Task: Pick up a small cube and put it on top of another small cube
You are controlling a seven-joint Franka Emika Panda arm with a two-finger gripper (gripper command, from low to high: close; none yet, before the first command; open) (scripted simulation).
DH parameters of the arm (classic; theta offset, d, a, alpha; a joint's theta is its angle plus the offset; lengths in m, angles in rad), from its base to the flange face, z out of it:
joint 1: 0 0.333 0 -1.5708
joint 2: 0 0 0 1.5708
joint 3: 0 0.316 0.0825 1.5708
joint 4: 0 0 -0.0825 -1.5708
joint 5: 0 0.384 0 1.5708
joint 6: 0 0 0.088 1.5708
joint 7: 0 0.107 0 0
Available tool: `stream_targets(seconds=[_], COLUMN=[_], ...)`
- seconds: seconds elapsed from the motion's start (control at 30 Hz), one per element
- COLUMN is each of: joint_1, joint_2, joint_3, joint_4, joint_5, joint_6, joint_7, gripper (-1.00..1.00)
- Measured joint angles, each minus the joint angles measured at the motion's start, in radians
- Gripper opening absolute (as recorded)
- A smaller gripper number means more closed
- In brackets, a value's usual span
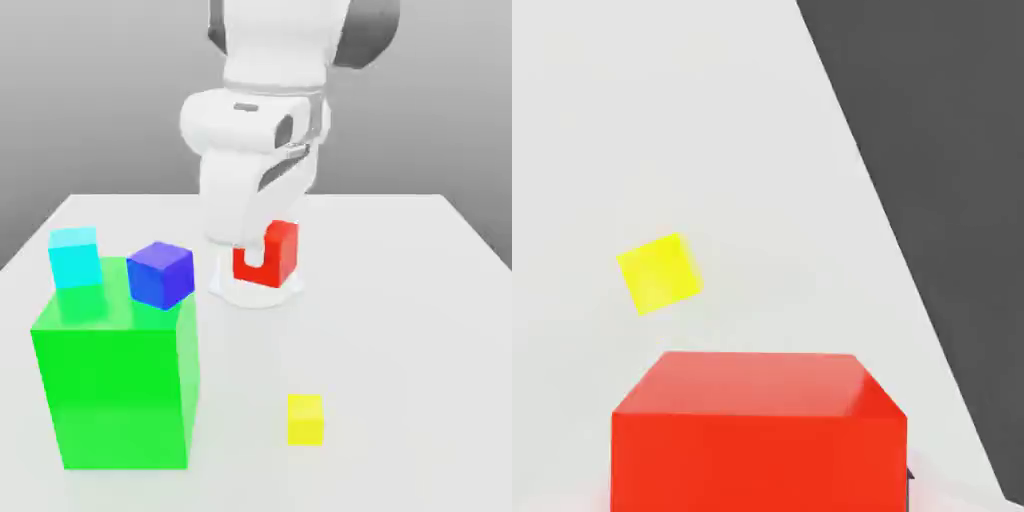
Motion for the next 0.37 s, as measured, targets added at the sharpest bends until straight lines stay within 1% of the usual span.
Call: stream_targets(seconds=[0.1,0.17,0.23,0.27,0.37], joint_1=[-0.047,-0.061,-0.065,-0.066,-0.066], joint_2=[-0.086,-0.087,-0.065,-0.054,-0.054], joint_3=[-0.078,-0.104,-0.120,-0.126,-0.126], joint_4=[0.005,-0.030,-0.081,-0.102,-0.102], joint_5=[-0.034,-0.046,-0.054,-0.056,-0.056], joint_6=[-0.094,-0.061,0.012,0.044,0.044], joint_7=[-0.140,-0.175,-0.185,-0.187,-0.187], gripper=[-1.00,-1.00,-1.00,1.00,1.00])
